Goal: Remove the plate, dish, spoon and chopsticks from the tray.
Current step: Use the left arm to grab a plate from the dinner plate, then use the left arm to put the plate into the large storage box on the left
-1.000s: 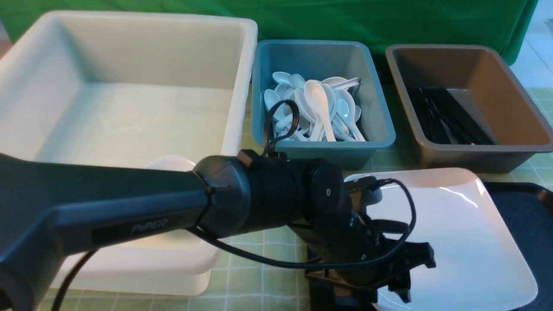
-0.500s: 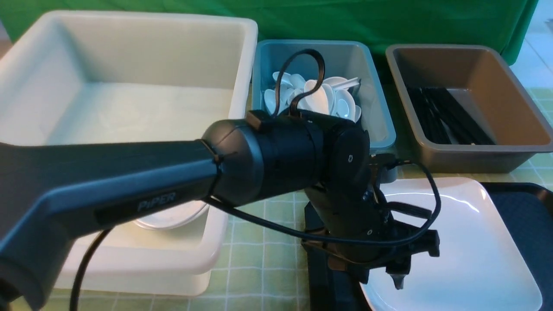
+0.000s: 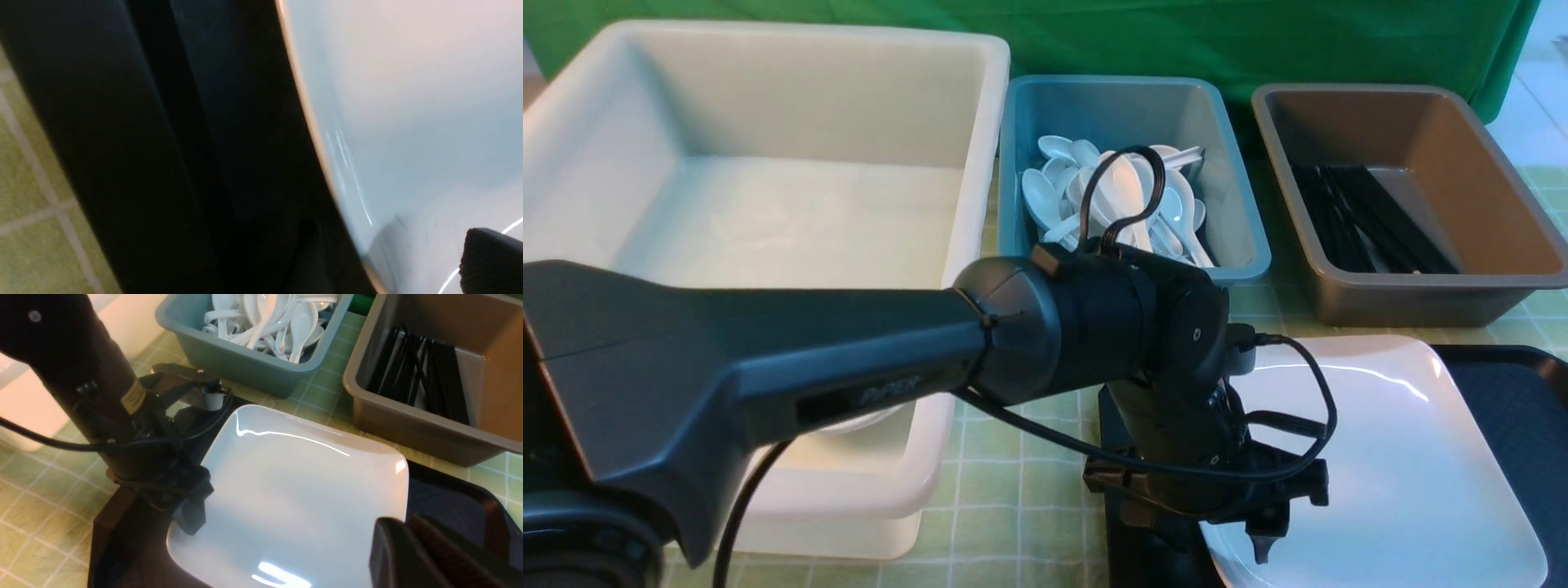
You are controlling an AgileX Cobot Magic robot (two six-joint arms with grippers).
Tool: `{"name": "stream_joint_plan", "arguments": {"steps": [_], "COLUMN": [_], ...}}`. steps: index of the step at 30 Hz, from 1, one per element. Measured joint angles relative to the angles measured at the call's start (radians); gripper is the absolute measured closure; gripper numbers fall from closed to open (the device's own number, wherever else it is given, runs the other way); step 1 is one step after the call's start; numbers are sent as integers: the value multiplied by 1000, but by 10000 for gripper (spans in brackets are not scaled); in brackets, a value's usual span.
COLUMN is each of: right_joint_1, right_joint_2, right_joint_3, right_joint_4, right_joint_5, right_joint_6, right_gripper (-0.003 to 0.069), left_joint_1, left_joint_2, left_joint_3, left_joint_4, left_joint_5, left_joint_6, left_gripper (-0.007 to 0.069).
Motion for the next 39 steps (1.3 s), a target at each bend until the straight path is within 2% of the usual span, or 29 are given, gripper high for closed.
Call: {"name": "stream_joint_plan", "arguments": {"steps": [12, 15, 18, 19, 21, 22, 34, 39], "right_joint_1": [0, 0, 0, 0, 0, 0, 0, 0], "right_joint_2": [0, 0, 0, 0, 0, 0, 0, 0], "right_joint_3": [1, 1, 1, 1, 1, 1, 1, 1], "right_joint_4": [0, 0, 0, 0, 0, 0, 0, 0], "right_joint_5": [0, 0, 0, 0, 0, 0, 0, 0], "right_joint_6": [0, 0, 1, 1, 1, 1, 1, 1], "right_gripper": [617, 613, 609, 609, 608, 608, 599, 596], "left_joint_1": [1, 1, 1, 1, 5, 6, -10, 54], "left_joint_2": [67, 71, 78, 78, 77, 67, -200, -343], "left_joint_3": [-3, -3, -3, -3, -2, -3, -1, 5], "left_joint_4": [-124, -150, -164, -166, -189, -190, -121, -110], "left_joint_5": [-120, -137, -139, -140, -159, -170, -120, -91], "left_joint_6": [6, 8, 18, 18, 9, 16, 74, 90], "left_gripper": [200, 258, 439, 451, 557, 585, 613, 613]}}
